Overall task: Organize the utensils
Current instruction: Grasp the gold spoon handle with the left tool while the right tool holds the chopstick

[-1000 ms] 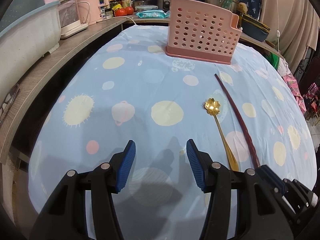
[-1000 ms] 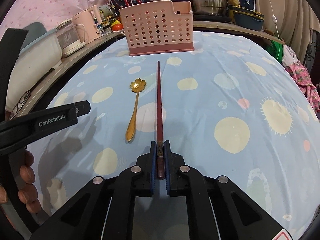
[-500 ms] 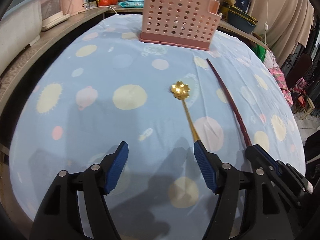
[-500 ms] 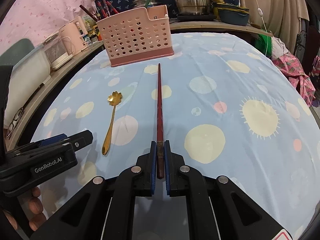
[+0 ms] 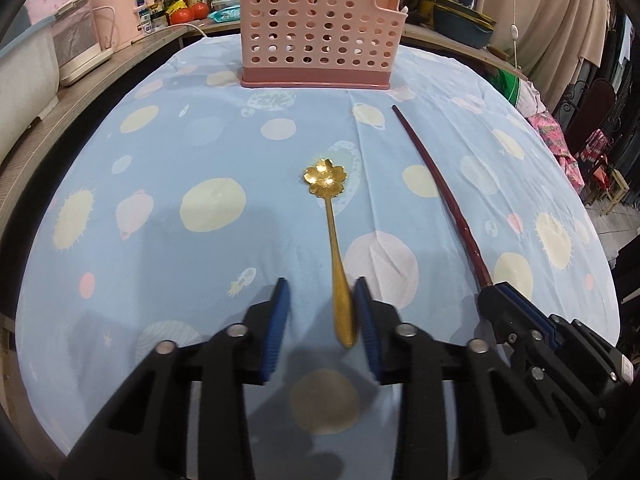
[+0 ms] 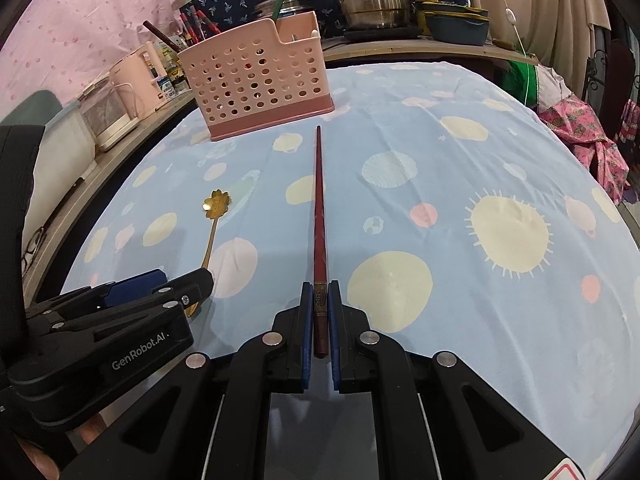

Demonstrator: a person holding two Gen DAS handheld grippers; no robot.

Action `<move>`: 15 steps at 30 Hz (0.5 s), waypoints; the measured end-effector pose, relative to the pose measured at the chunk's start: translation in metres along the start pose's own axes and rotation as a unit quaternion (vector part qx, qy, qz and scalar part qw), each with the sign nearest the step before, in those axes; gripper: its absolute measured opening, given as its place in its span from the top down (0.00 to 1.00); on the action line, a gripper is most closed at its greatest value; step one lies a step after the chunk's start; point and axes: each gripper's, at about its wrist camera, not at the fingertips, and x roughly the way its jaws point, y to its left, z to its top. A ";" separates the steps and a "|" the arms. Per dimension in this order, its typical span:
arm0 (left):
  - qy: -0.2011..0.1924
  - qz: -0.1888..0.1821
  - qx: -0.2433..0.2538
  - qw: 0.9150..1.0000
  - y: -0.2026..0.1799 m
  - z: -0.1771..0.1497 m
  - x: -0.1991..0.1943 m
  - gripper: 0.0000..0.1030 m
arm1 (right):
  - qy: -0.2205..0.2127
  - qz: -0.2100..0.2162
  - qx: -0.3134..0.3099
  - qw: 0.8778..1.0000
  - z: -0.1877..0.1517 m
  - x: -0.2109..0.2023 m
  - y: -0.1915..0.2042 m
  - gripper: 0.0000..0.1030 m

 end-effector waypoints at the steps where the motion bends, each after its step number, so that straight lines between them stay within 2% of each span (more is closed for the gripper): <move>1: 0.000 -0.002 0.000 1.000 0.000 0.000 0.000 0.79 | 0.001 0.001 0.000 1.000 0.000 0.000 0.000 0.93; 3: 0.000 -0.004 0.003 1.000 0.000 -0.001 -0.001 0.89 | 0.001 0.002 -0.001 1.000 -0.001 0.001 0.001 0.93; 15: -0.013 -0.010 0.007 1.000 -0.002 -0.002 -0.016 0.90 | -0.007 0.007 -0.004 1.000 -0.001 -0.008 0.006 0.93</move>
